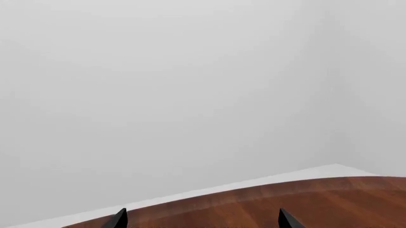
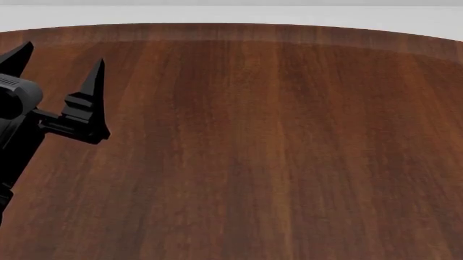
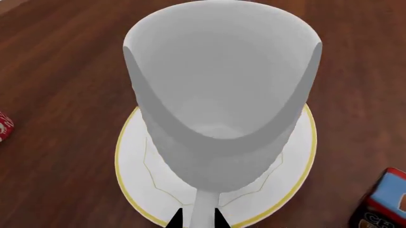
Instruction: Put the white mug on the plate.
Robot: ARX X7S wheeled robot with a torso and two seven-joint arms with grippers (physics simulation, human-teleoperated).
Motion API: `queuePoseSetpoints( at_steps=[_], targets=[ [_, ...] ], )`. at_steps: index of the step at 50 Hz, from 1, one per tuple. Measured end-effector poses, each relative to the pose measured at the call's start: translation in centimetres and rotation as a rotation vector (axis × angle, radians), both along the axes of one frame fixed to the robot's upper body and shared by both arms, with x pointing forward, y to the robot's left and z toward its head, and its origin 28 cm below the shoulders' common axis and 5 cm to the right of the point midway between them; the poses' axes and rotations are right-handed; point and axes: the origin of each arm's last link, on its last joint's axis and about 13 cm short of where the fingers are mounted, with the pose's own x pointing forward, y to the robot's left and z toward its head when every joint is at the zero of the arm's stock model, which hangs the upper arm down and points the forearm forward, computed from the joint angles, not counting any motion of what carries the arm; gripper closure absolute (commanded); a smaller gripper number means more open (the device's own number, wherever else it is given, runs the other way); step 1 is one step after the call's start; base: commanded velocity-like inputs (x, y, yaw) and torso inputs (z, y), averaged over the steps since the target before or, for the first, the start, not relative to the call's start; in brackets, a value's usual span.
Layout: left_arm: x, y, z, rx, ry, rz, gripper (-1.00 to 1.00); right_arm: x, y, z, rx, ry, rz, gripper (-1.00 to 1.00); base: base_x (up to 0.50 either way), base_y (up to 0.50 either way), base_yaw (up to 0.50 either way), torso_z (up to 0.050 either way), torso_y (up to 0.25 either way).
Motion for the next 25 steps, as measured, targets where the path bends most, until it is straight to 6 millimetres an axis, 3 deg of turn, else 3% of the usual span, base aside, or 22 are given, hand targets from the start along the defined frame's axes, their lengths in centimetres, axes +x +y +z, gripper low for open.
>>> queuePoseSetpoints(
  at_steps=[25],
  targets=[
    [-0.43, 0.07, 0.0, 0.003, -0.005, -0.003, -1.0, 0.25, -0.08, -0.71, 0.033, 0.029, -0.009, 1.0, 0.0, 0.0, 0.0, 0.0, 0.0]
  ],
)
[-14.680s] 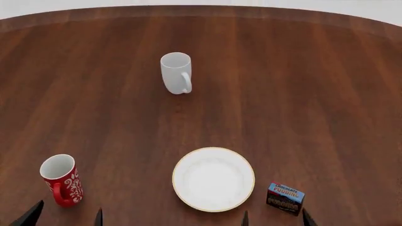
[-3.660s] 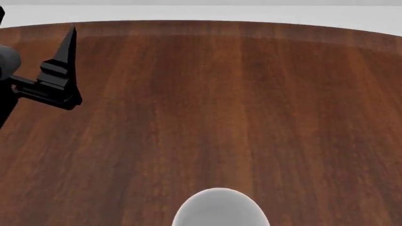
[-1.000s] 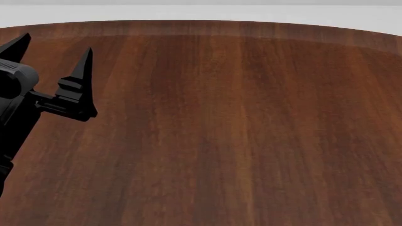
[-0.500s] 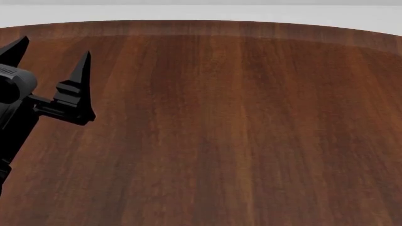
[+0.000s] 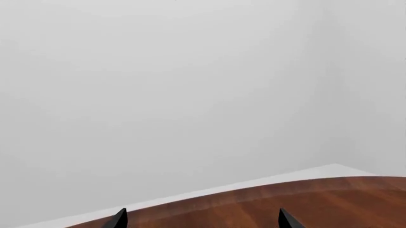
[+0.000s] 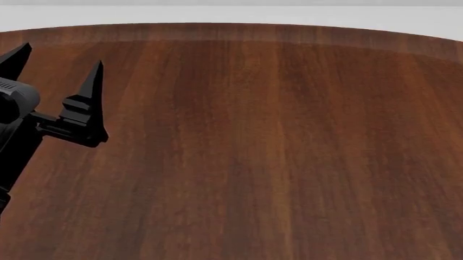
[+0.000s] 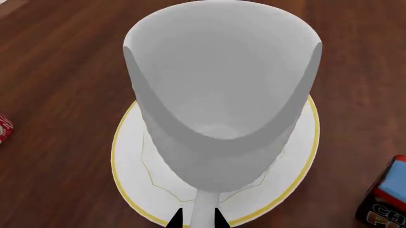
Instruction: Put the white mug on the plate.
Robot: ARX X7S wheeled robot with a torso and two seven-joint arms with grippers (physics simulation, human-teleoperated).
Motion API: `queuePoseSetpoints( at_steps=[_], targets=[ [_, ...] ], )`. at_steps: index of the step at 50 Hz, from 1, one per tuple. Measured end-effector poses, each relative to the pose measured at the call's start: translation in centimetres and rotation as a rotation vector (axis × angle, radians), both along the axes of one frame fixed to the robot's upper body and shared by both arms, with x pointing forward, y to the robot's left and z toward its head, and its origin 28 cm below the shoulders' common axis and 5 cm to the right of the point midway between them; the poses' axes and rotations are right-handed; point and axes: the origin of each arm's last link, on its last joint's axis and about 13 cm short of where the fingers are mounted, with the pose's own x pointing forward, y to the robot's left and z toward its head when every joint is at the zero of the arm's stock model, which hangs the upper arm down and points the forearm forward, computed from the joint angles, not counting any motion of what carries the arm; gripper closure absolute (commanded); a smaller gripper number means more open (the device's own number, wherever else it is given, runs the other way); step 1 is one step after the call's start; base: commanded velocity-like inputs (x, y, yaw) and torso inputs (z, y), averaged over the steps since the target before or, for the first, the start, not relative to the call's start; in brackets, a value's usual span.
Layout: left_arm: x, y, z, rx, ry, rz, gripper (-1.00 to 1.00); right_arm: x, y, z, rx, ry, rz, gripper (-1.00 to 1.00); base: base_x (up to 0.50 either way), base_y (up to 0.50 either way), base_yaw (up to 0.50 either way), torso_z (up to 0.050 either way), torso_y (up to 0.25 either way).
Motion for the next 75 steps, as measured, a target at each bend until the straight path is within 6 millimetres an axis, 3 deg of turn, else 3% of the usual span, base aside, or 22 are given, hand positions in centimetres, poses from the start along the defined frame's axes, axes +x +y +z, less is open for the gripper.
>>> queuePoseSetpoints(
  at_steps=[19, 20, 40, 75],
  targets=[
    [-0.5, -0.1, 0.3, -0.004, -0.01, -0.009, -1.0, 0.1, 0.0, -0.2, 0.024, 0.013, -0.008, 1.0, 0.0, 0.0, 0.0, 0.0, 0.0],
    [-0.5, -0.1, 0.3, -0.004, -0.011, -0.01, -1.0, 0.1, 0.0, -0.2, 0.025, 0.014, -0.008, -1.0, 0.0, 0.0, 0.0, 0.0, 0.0],
    [-1.7, -0.8, 0.9, 0.005, -0.04, -0.048, -1.0, 0.3, 0.0, -0.1, 0.007, 0.018, -0.003, -1.0, 0.0, 0.0, 0.0, 0.0, 0.0],
    [-2.3, -0.4, 0.9, -0.016, -0.044, -0.06, -1.0, 0.5, 1.3, 4.3, -0.043, -0.117, 0.065, -1.0, 0.0, 0.0, 0.0, 0.0, 0.0]
  ],
)
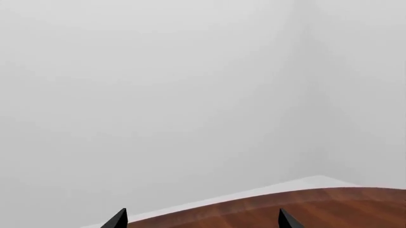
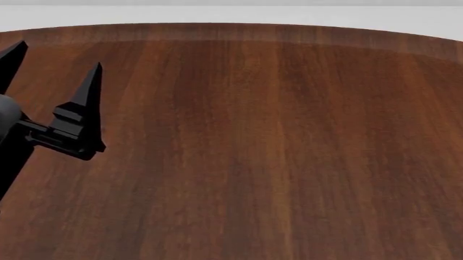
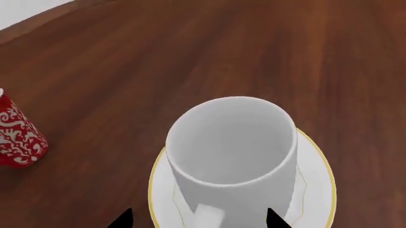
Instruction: Put the white mug on the plate.
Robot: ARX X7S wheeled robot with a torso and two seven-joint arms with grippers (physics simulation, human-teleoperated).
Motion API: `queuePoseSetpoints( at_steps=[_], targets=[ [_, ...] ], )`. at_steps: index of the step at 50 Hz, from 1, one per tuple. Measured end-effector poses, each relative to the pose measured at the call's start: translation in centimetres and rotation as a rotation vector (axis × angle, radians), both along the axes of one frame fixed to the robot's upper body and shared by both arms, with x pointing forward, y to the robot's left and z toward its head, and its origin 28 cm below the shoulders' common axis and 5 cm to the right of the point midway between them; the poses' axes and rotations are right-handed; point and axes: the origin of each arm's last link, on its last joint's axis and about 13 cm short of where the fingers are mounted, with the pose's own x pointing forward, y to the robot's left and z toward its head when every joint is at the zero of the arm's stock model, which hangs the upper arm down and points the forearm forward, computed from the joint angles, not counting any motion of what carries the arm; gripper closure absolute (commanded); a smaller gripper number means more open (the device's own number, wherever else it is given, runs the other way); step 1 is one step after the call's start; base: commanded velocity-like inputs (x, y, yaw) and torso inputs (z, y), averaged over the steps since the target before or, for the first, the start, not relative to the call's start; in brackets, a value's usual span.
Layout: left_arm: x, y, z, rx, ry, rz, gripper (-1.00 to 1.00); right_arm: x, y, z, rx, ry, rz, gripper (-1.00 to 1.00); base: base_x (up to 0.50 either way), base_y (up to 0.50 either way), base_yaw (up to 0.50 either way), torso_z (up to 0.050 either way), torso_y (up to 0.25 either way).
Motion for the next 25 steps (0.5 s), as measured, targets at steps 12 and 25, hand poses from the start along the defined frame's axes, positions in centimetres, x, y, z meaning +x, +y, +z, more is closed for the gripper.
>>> queuePoseSetpoints(
  at_steps=[12, 25],
  targets=[
    [-0.2, 0.0, 0.3, -0.003, 0.0, -0.002, -1.0, -0.4, 0.0, 1.3, -0.014, -0.049, -0.006, -1.0, 0.0, 0.0, 0.0, 0.0, 0.0],
    [-0.4, 0.2, 0.6, -0.008, 0.001, 0.0, -1.0, -0.3, -0.4, 2.9, -0.052, -0.129, -0.01, -1.0, 0.0, 0.0, 0.0, 0.0, 0.0]
  ],
)
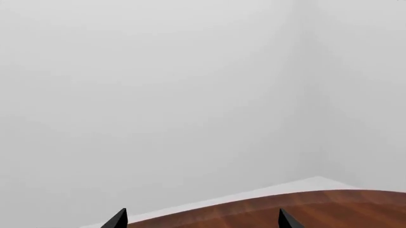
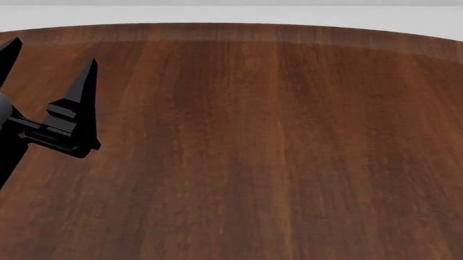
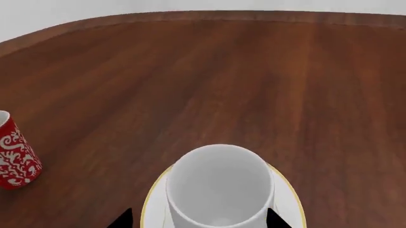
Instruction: Put the white mug on the plate.
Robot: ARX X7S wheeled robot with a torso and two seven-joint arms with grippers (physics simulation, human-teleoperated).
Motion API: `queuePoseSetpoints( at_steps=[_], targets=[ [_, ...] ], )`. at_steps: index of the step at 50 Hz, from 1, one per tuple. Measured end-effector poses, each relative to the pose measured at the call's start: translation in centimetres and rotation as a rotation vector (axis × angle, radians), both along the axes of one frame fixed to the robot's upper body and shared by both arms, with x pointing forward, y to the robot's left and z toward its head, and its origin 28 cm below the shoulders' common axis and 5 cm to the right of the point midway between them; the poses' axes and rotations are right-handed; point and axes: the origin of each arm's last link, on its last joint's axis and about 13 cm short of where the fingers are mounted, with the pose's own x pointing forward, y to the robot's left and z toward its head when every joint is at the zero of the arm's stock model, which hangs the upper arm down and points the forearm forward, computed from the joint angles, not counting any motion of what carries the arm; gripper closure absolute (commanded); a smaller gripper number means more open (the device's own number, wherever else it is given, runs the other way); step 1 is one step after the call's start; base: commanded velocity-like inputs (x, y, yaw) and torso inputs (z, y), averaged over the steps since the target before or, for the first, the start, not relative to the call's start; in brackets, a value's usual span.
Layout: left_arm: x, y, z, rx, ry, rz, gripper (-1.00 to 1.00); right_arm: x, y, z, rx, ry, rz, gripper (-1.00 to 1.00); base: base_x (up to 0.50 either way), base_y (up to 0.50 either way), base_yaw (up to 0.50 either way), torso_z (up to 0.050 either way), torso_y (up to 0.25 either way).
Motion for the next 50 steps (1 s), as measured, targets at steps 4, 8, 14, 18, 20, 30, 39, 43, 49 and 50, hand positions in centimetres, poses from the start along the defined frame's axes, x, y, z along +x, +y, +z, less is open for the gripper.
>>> queuePoseSetpoints(
  at_steps=[4, 8, 14, 18, 20, 30, 39, 43, 49, 50],
  targets=[
    [-0.1, 0.1, 0.0, -0.001, 0.0, 0.001, -1.0, 0.3, -0.5, 0.4, -0.022, -0.032, -0.002, -1.0, 0.0, 0.0, 0.0, 0.0, 0.0],
    [-0.2, 0.2, 0.0, -0.002, -0.001, 0.002, -1.0, 0.6, -1.1, 0.9, -0.051, -0.066, -0.004, -1.0, 0.0, 0.0, 0.0, 0.0, 0.0],
    [-0.4, 0.3, 0.0, -0.004, -0.002, 0.003, -1.0, 1.3, -2.0, 1.5, -0.098, -0.112, -0.006, -1.0, 0.0, 0.0, 0.0, 0.0, 0.0],
    [-0.6, 0.4, -0.1, -0.005, -0.002, 0.004, -1.0, 1.9, -2.4, 1.7, -0.125, -0.137, -0.007, -1.0, 0.0, 0.0, 0.0, 0.0, 0.0],
    [-0.6, 0.5, -0.2, -0.006, -0.002, 0.005, -1.0, 2.2, -2.6, 1.7, -0.136, -0.147, -0.008, -1.0, 0.0, 0.0, 0.0, 0.0, 0.0],
    [-0.8, 0.7, -0.4, -0.006, 0.001, 0.008, -1.0, 4.4, -3.0, 2.0, -0.176, -0.194, -0.01, -1.0, 0.0, 0.0, 0.0, 0.0, 0.0],
    [-0.9, 0.8, -0.5, -0.003, 0.004, 0.012, -1.0, 6.6, -3.2, 2.6, -0.181, -0.251, -0.014, -1.0, 0.0, 0.0, 0.0, 0.0, 0.0],
    [-0.9, 0.8, -0.5, -0.001, 0.005, 0.014, -1.0, 7.5, -3.3, 3.0, -0.179, -0.279, -0.018, -1.0, 0.0, 0.0, 0.0, 0.0, 0.0],
    [-1.0, 0.7, -0.4, 0.003, 0.006, 0.015, -1.0, 8.5, -3.3, 3.5, -0.177, -0.319, -0.024, -1.0, 0.0, 0.0, 0.0, 0.0, 0.0],
    [-1.0, 0.7, -0.4, 0.004, 0.006, 0.016, -1.0, 8.6, -3.4, 3.5, -0.177, -0.325, -0.026, -1.0, 0.0, 0.0, 0.0, 0.0, 0.0]
  ],
)
